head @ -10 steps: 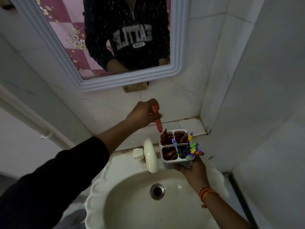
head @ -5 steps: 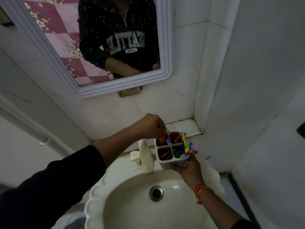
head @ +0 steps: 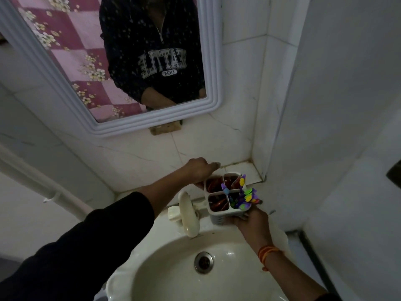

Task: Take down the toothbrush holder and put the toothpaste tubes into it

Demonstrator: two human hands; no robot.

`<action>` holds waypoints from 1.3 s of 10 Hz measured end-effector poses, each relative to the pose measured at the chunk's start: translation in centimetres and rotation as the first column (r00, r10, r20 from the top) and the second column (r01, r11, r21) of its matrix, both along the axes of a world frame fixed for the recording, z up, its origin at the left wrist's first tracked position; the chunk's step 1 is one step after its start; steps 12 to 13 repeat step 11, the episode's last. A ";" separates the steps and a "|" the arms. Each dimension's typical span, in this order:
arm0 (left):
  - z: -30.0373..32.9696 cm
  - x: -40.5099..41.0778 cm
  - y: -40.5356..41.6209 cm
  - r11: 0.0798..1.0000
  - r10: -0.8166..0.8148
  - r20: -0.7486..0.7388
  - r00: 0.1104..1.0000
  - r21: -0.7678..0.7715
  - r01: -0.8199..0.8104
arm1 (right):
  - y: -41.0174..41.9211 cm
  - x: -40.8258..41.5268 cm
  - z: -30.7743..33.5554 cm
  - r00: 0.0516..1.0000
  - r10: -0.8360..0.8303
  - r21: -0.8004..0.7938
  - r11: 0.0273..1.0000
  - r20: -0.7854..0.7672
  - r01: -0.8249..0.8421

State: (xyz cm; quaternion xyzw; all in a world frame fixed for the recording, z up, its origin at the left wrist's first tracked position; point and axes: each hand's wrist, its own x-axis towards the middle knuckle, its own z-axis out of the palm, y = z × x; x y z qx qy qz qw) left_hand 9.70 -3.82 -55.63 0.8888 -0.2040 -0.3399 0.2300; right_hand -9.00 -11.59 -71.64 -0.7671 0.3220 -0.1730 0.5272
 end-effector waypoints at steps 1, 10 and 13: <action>0.2 1.4 -1.4 0.975 0.147 -0.079 0.986 -0.157 -0.158 | -3.1 1.6 2.3 0.999 -0.002 -0.049 0.999 0.033 0.003; 2.6 -3.7 0.0 0.926 0.269 0.184 0.945 -0.321 -0.201 | -5.1 3.3 7.4 0.974 0.049 -0.065 0.996 -0.222 -0.064; 4.6 -4.1 3.4 0.940 0.193 0.348 0.917 -0.333 -0.072 | -2.6 3.1 10.9 0.980 0.120 -0.088 0.987 -0.159 -0.135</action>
